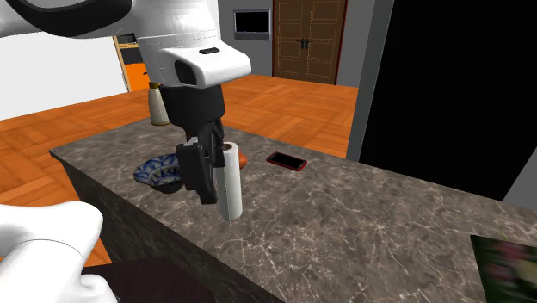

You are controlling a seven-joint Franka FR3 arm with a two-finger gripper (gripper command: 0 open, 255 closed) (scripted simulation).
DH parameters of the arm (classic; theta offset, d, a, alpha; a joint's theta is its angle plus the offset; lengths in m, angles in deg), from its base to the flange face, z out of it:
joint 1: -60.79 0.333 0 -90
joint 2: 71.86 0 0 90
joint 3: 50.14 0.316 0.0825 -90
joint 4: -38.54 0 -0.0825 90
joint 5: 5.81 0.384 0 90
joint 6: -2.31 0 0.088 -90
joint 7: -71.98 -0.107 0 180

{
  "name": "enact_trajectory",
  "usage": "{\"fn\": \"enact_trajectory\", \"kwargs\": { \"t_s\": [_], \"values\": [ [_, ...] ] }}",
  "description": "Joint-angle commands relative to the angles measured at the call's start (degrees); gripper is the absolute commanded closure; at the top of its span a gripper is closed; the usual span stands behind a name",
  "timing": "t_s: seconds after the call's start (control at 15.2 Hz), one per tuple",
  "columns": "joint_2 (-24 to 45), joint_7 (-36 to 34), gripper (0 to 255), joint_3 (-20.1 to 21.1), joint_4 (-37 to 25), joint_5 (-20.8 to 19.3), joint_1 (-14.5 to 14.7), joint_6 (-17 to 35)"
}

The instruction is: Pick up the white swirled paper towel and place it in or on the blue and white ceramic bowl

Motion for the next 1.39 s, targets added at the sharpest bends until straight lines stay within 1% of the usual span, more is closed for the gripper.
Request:
{"fn": "enact_trajectory", "kwargs": {
  "t_s": [0.0, 0.46, 0.99, 1.06, 1.32],
  "values": [
    [0.0, 0.0, 0, 0.0, 0.0, 0.0, 0.0, 0.0],
    [5.75, 3.38, 0, 6.06, -2.02, 2.61, 6.71, 3.04],
    [11.96, 7.23, 0, 13.19, -4.71, 4.74, 13.72, 5.85],
    [12.34, 7.46, 0, 13.64, -4.88, 4.84, 14.14, 6.01],
    [11.93, 7.53, 0, 13.73, -1.47, 4.97, 14.22, 9.01]
  ]
}}
